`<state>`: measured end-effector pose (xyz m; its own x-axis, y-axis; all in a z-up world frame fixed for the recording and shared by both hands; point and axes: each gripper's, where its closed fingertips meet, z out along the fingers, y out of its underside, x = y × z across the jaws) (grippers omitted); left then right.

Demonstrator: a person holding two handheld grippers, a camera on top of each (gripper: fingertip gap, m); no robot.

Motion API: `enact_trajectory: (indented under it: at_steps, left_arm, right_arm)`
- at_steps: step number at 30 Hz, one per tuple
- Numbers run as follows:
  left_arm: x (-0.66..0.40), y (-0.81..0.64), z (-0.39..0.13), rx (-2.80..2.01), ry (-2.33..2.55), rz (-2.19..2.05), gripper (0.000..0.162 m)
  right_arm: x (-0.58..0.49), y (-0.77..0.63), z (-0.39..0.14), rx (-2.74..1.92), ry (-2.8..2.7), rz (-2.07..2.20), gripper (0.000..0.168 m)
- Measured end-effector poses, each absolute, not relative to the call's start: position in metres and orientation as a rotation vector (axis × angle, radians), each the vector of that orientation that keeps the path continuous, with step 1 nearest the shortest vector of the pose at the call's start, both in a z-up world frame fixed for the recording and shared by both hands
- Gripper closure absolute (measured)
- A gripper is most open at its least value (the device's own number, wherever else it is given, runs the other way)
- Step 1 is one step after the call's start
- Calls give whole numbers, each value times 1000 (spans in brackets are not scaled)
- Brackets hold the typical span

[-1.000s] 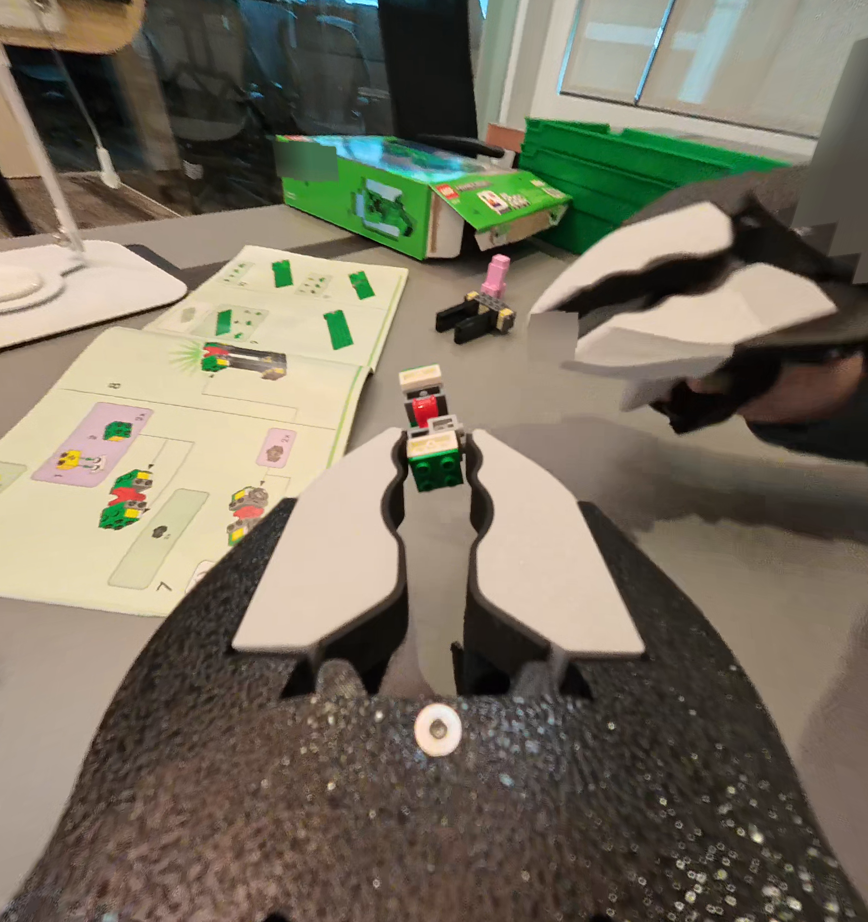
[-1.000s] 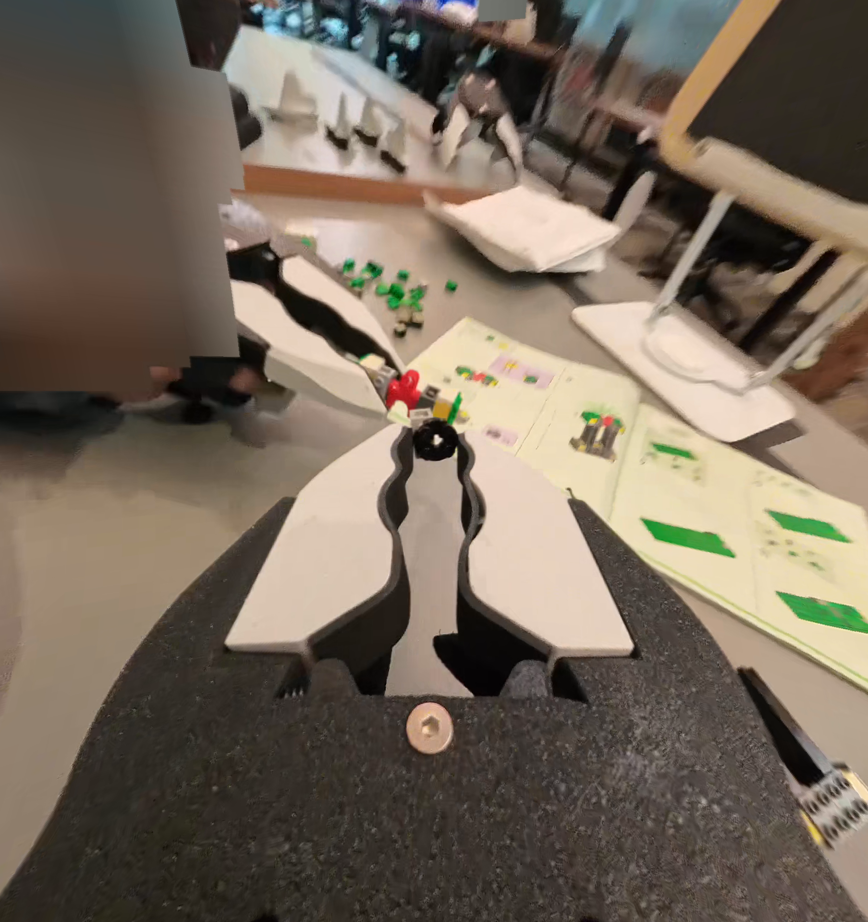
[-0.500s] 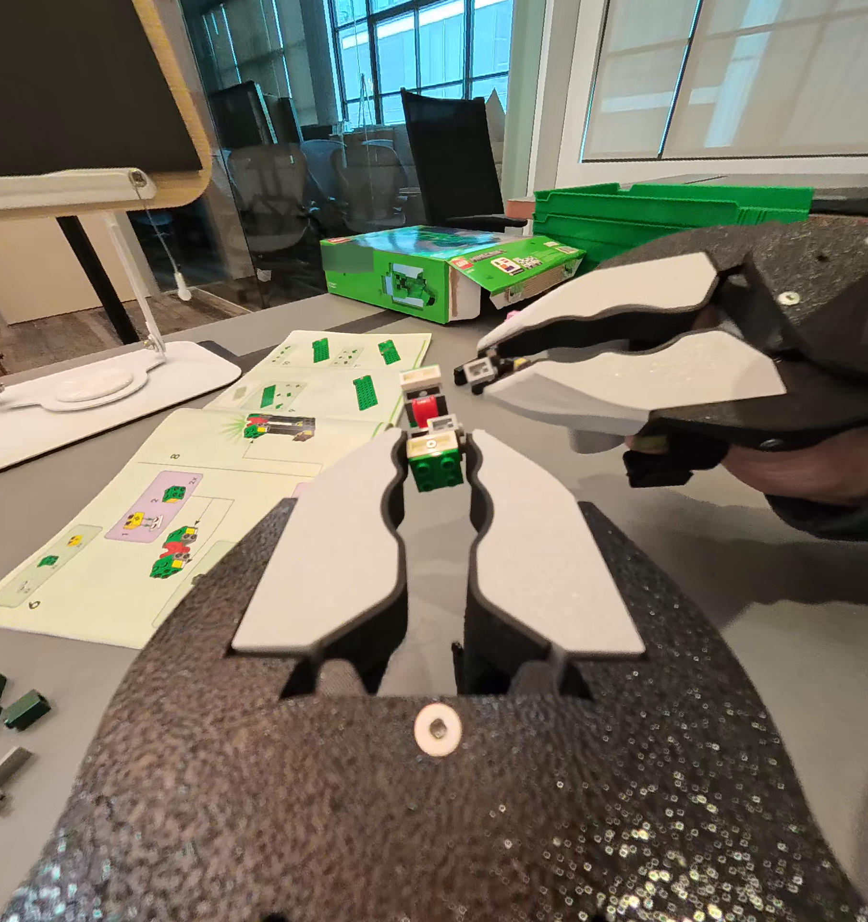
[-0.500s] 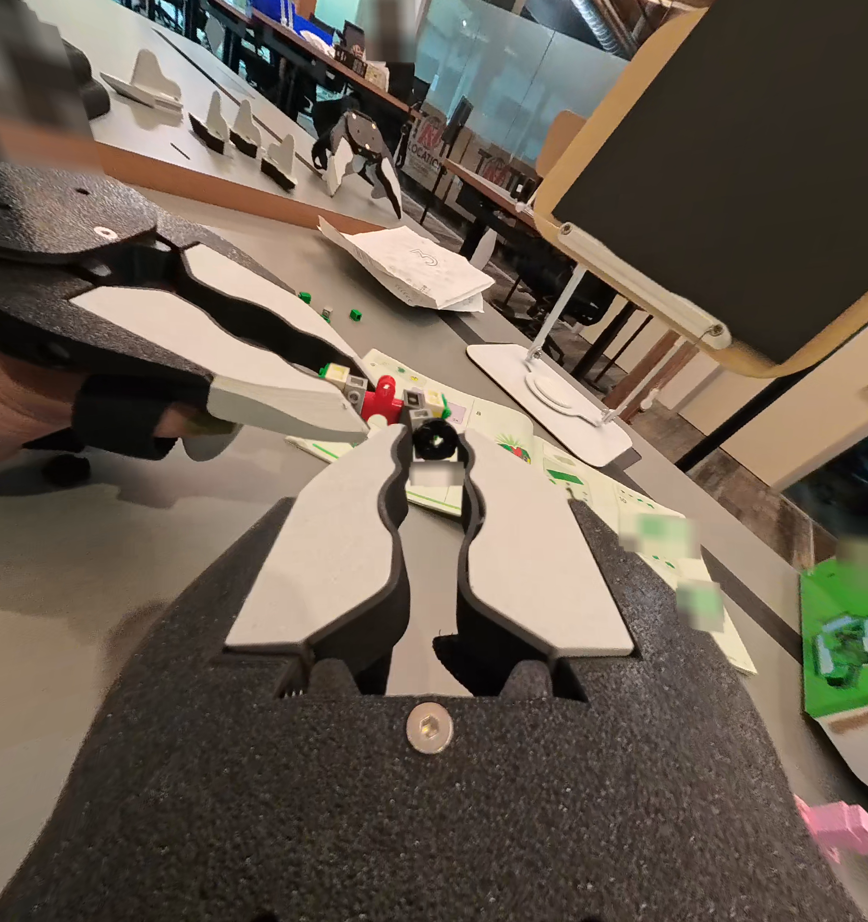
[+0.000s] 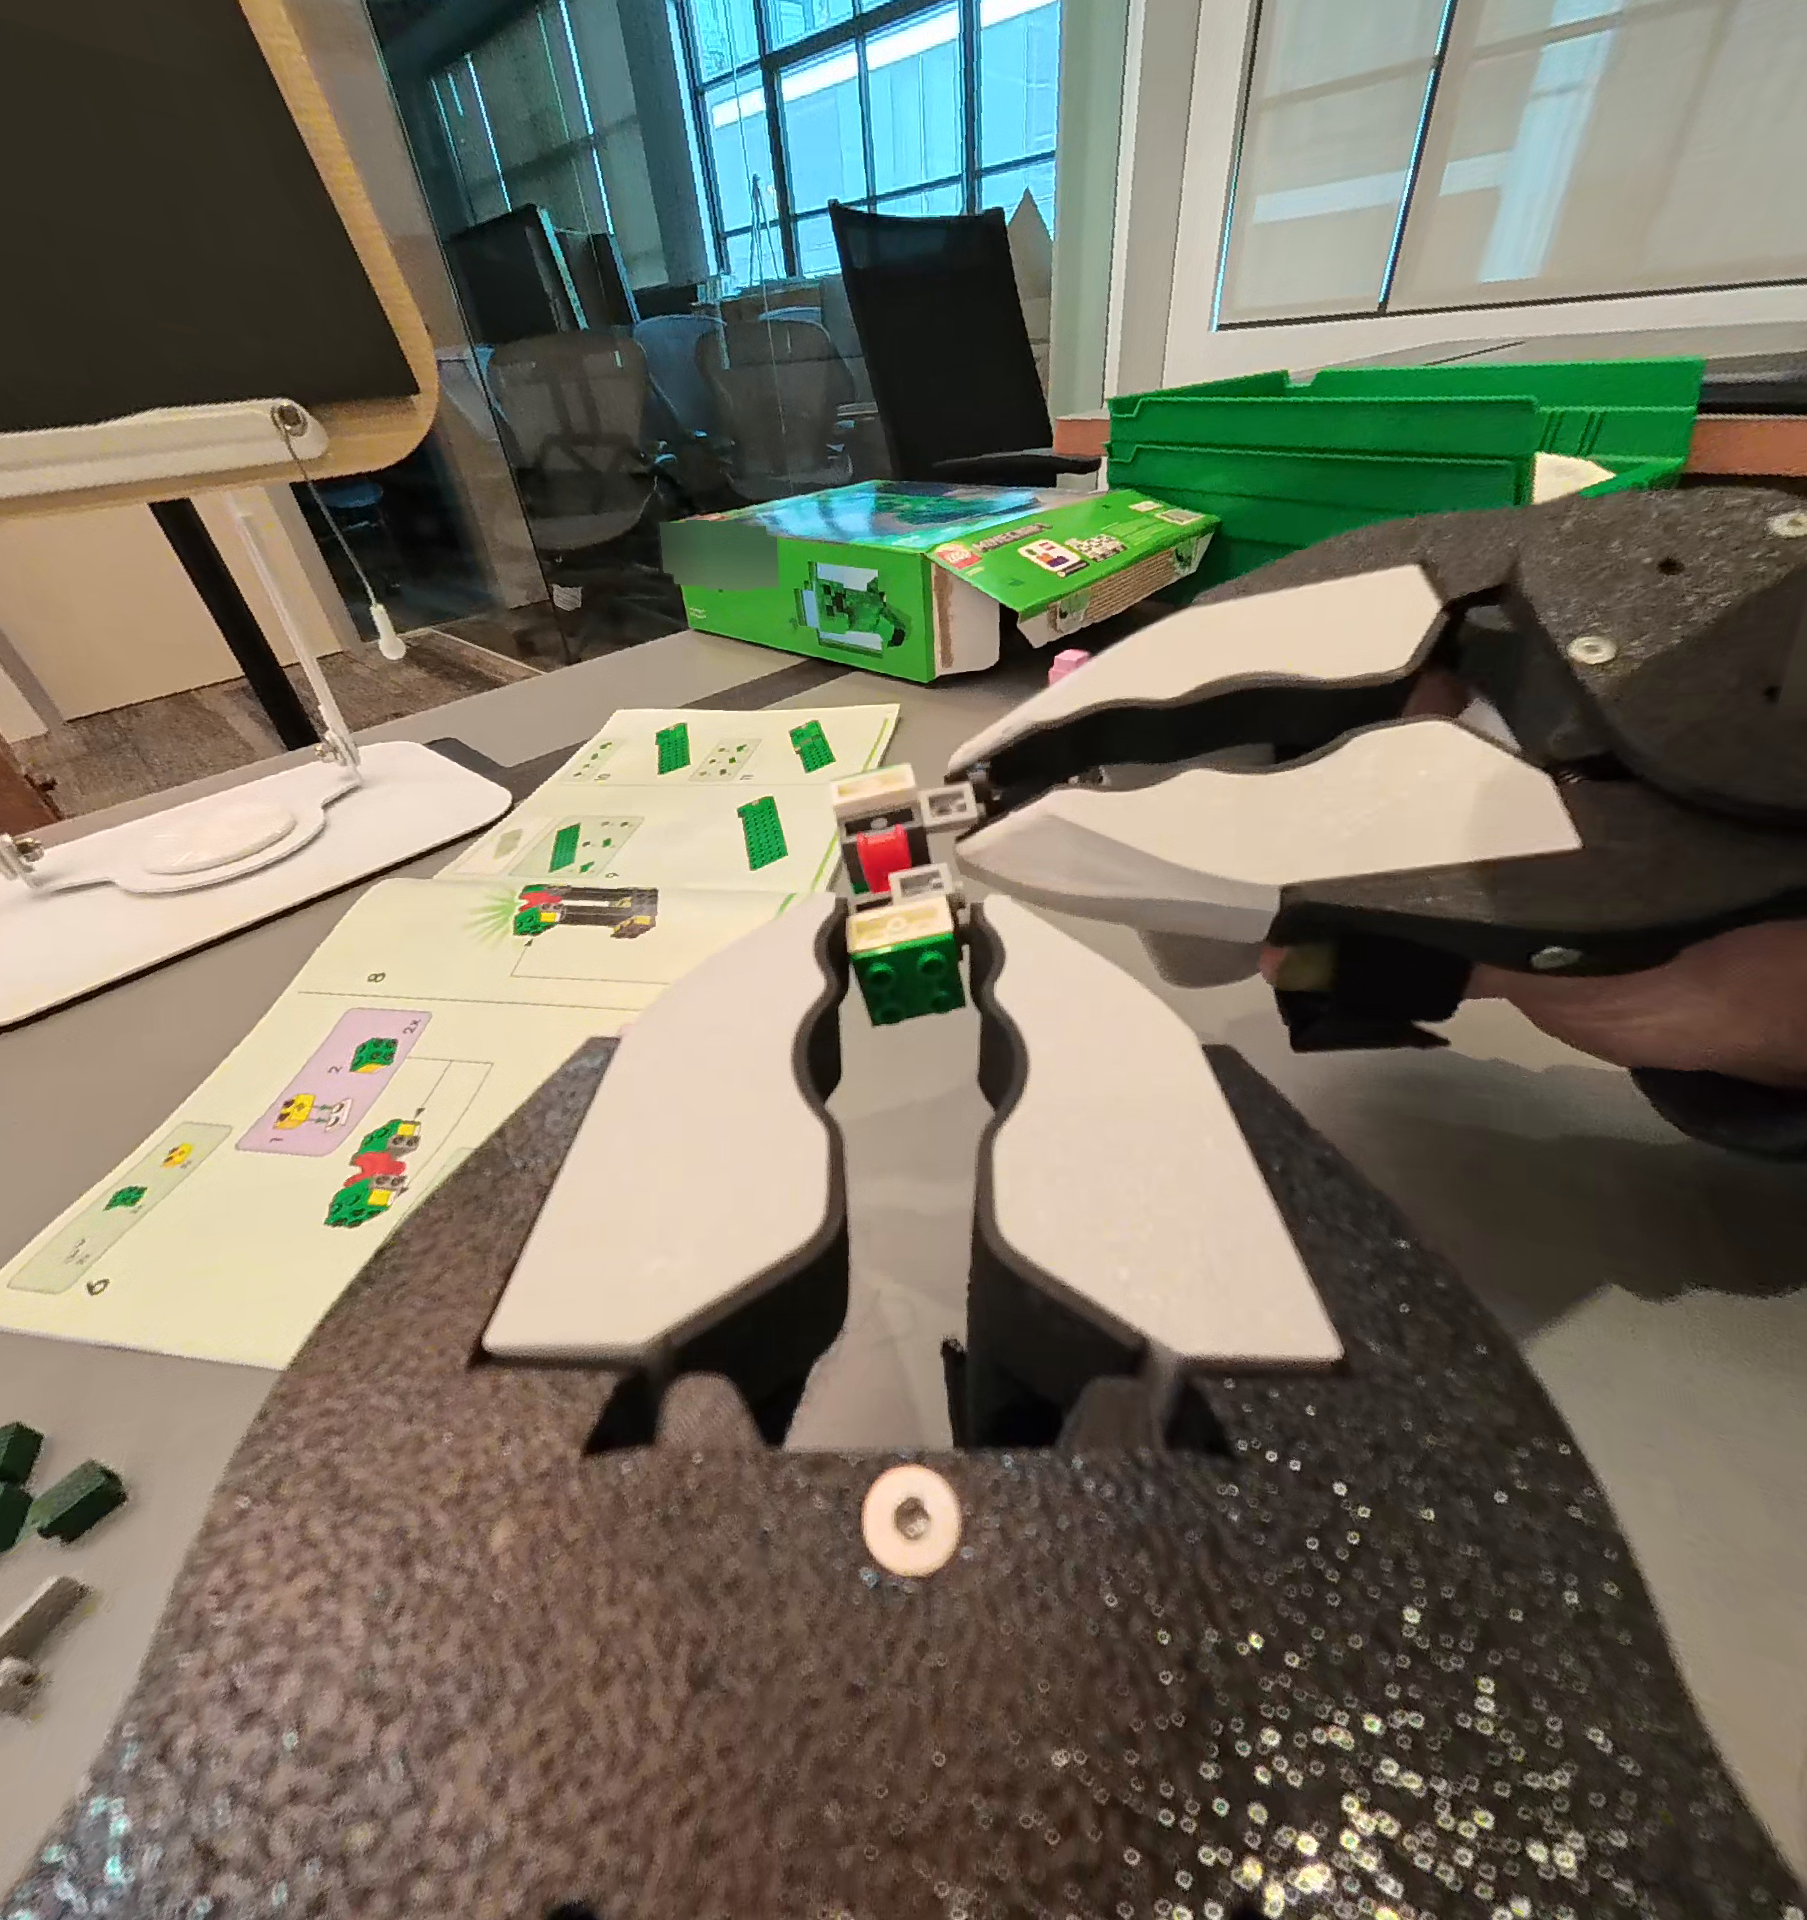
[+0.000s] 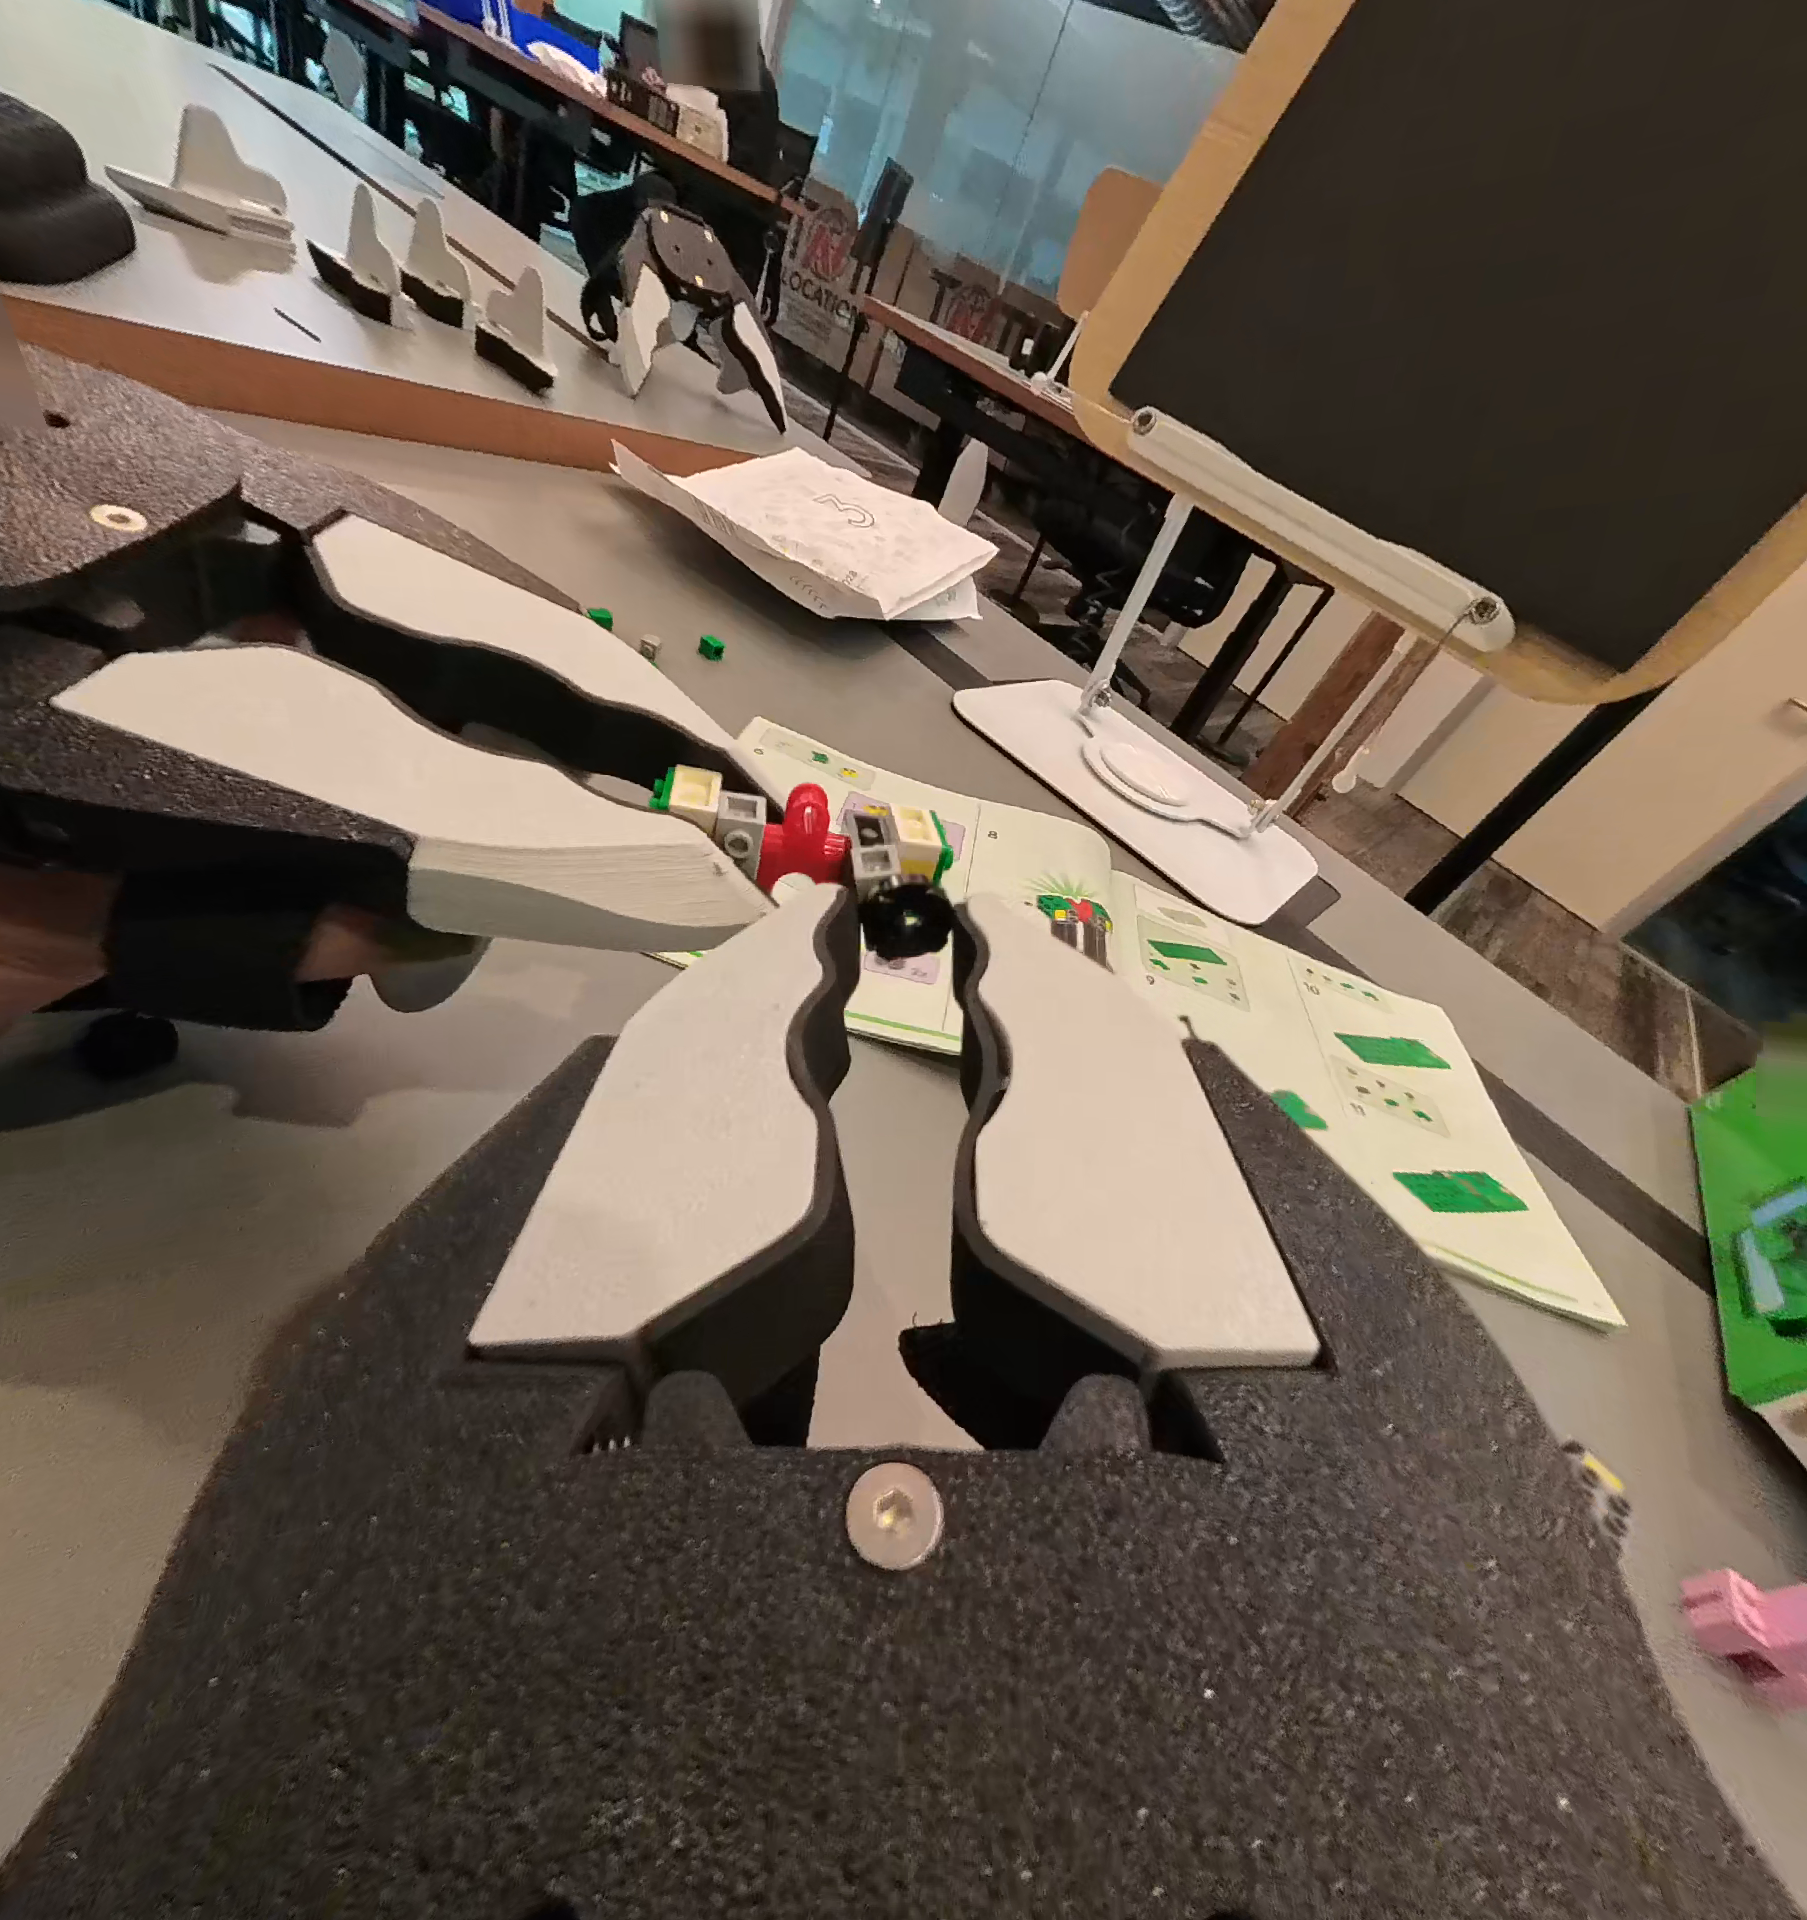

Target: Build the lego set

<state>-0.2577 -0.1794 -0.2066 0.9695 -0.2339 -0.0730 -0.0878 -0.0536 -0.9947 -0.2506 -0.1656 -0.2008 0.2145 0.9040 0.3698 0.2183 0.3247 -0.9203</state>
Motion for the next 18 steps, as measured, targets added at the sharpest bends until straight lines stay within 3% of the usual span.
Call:
enact_trajectory:
  at_steps: [9, 18]
  left_arm:
    - [-260, -180, -207, -1629, 247, -110, 141]
    - [-262, -180, -209, -1644, 232, -126, 141]
  right_arm:
    - [-247, -164, -210, -1250, -1316, 695, 152]
    - [-213, -136, -281, -1788, -1609, 512, 152]
